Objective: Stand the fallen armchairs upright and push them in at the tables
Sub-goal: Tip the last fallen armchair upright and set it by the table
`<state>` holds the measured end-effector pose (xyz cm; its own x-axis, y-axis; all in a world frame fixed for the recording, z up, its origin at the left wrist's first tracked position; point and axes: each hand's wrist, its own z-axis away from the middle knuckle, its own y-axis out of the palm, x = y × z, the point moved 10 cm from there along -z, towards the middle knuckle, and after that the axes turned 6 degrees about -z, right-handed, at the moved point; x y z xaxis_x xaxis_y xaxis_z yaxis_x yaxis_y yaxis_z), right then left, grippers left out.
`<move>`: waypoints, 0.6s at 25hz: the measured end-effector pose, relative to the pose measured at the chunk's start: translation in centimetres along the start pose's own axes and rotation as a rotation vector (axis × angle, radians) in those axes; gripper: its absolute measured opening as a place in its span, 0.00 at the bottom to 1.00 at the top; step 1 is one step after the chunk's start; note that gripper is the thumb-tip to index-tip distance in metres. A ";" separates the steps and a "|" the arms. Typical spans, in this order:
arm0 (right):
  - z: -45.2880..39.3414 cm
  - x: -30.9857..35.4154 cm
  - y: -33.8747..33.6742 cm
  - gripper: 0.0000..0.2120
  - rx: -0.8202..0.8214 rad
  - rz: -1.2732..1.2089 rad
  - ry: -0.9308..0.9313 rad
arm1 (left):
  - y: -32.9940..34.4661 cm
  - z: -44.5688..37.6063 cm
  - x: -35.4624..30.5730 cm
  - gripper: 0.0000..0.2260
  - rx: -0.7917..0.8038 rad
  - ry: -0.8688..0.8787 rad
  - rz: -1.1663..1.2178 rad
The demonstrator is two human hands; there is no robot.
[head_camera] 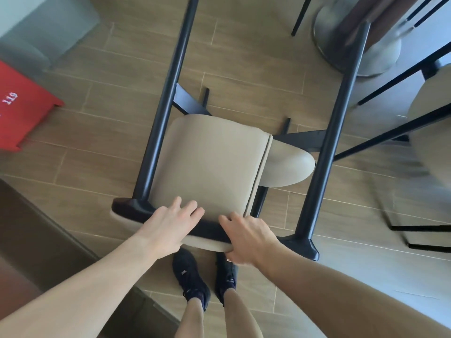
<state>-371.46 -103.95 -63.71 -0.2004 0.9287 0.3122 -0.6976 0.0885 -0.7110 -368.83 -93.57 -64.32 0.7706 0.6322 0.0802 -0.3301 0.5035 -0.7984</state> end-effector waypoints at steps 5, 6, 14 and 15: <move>2.7 -0.2 -4.0 0.22 0.120 0.008 -0.017 | -5.4 1.4 -0.1 0.26 0.052 0.037 -0.069; 3.8 -0.2 -5.9 0.22 0.143 -0.011 -0.020 | -7.5 2.1 0.1 0.26 0.055 0.048 -0.085; 12.2 -0.9 -24.1 0.24 0.297 -0.021 -0.011 | -25.9 4.8 3.4 0.31 0.214 0.135 0.071; 12.4 -1.4 -26.2 0.25 0.316 -0.004 -0.009 | -27.9 4.8 4.0 0.31 0.231 0.147 0.096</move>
<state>-361.46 -112.00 -37.68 -0.2026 0.9251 0.3210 -0.8773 -0.0258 -0.4793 -359.16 -102.31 -38.85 0.7949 0.6000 -0.0900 -0.5081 0.5771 -0.6394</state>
